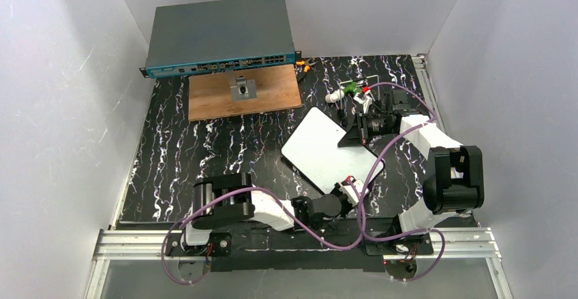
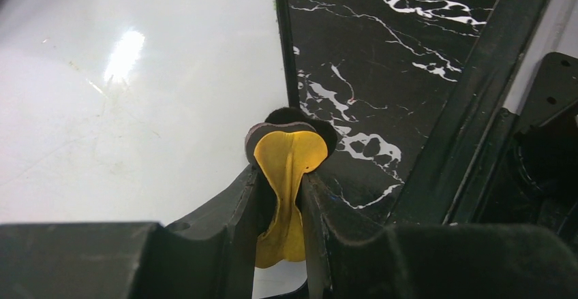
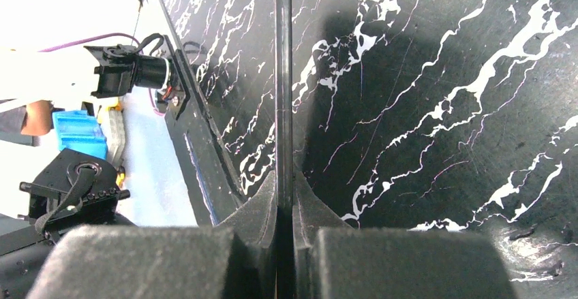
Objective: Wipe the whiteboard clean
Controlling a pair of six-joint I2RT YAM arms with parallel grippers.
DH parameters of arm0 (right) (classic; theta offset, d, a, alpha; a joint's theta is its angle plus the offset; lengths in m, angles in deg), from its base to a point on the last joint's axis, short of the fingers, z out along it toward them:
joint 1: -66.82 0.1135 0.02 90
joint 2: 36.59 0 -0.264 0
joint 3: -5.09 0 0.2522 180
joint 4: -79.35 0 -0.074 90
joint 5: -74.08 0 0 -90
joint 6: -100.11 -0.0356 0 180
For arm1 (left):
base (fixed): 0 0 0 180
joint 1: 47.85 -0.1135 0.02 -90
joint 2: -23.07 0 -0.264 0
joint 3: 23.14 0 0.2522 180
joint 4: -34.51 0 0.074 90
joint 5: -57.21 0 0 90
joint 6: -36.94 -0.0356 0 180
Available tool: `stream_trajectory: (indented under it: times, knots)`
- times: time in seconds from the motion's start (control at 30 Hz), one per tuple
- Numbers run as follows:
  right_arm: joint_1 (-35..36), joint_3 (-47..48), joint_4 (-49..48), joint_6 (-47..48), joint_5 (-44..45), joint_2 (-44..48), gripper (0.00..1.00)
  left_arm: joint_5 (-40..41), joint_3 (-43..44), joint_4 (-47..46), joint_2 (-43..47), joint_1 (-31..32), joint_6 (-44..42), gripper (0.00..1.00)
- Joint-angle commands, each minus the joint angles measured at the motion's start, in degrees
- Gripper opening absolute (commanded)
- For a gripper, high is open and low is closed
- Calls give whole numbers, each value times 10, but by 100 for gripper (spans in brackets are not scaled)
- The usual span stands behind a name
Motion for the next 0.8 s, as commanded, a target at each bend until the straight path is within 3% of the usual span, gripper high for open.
stream_trajectory:
  times: [0.0,0.3,0.6,0.77]
  knots:
    - [3,2,12,-49,-64,4,1,90,-14,6,0,-5,-1,0]
    - [3,3,5,-56,-66,4,1,67,-53,-6,41,-40,109,0]
    - [2,39,26,-64,-53,-13,1,10,-119,-49,75,-45,125,0]
    - [3,43,22,-68,-51,-16,1,-22,-147,49,138,-90,213,0]
